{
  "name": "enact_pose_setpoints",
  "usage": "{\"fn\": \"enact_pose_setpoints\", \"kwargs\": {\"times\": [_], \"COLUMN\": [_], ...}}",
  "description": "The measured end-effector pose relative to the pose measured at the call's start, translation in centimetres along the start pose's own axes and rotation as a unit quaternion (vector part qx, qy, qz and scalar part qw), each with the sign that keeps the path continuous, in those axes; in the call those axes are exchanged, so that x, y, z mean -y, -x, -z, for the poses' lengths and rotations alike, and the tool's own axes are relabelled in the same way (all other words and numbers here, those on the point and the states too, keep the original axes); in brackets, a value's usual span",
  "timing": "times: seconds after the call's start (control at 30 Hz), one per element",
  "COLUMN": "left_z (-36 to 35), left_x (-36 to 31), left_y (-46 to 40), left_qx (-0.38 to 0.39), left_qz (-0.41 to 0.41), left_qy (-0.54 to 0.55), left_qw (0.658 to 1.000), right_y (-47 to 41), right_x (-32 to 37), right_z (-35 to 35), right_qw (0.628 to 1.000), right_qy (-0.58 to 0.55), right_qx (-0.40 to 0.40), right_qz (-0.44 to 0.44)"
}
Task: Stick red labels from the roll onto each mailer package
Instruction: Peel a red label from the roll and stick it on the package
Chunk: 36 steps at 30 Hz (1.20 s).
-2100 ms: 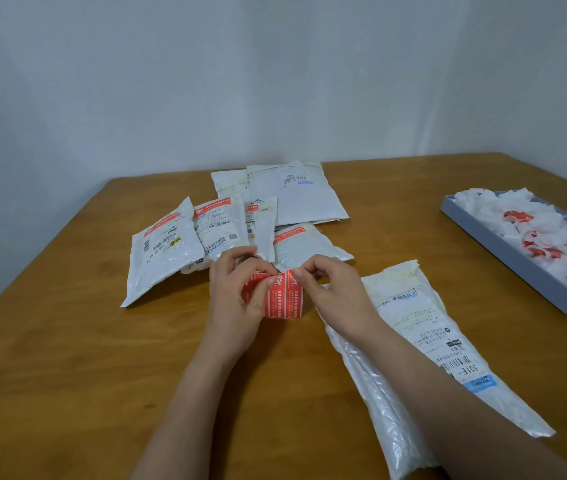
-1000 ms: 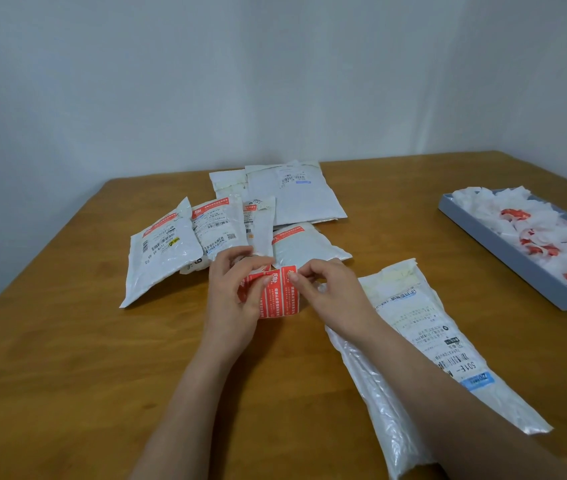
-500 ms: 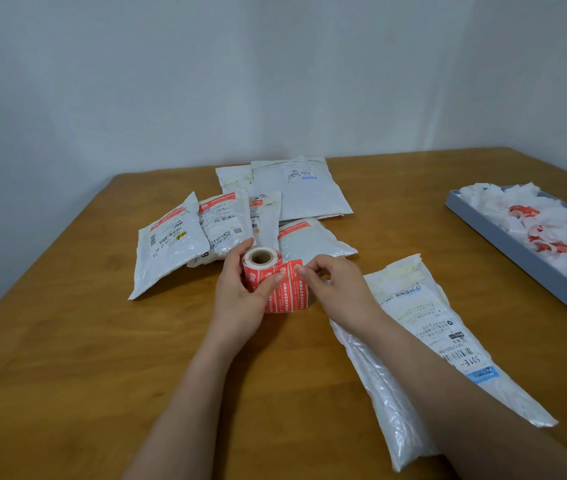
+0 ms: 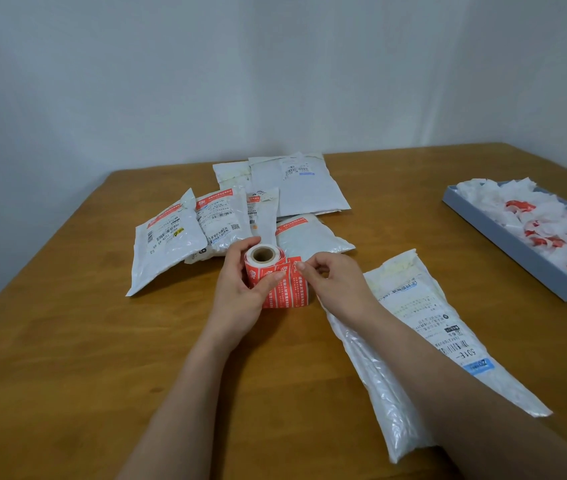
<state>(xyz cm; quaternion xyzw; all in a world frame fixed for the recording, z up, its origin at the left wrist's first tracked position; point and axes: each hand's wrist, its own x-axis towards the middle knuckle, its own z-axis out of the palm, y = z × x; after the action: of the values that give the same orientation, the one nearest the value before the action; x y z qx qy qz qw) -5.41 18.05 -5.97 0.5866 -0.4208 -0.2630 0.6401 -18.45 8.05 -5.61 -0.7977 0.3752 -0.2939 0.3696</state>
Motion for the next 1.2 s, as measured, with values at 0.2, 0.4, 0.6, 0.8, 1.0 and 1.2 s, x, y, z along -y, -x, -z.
{"fn": "enact_pose_setpoints", "kwargs": {"times": [0.2, 0.4, 0.6, 0.8, 1.0, 1.2], "left_z": [0.3, 0.7, 0.8, 0.8, 1.0, 0.9], "left_x": [-0.1, 0.0, 0.3, 0.2, 0.4, 0.3], "left_y": [0.1, 0.1, 0.0, 0.1, 0.1, 0.1], "left_qx": [0.002, 0.022, 0.037, 0.035, 0.044, 0.046], "left_qz": [0.011, 0.02, 0.044, 0.051, 0.062, 0.057], "left_qy": [-0.007, -0.012, -0.027, -0.015, -0.004, -0.004], "left_qw": [1.0, 0.999, 0.998, 0.998, 0.997, 0.997], "right_y": [0.1, 0.5, 0.5, 0.4, 0.4, 0.2], "right_x": [0.0, 0.2, 0.2, 0.3, 0.5, 0.4], "right_z": [0.2, 0.2, 0.2, 0.4, 0.6, 0.6], "right_qw": [1.0, 1.0, 0.996, 0.994, 0.989, 0.985], "right_qy": [-0.013, 0.017, 0.051, -0.045, -0.089, -0.109], "right_qx": [-0.003, 0.023, 0.069, 0.082, 0.083, 0.081], "right_qz": [0.005, 0.006, -0.007, -0.053, -0.08, -0.108]}}
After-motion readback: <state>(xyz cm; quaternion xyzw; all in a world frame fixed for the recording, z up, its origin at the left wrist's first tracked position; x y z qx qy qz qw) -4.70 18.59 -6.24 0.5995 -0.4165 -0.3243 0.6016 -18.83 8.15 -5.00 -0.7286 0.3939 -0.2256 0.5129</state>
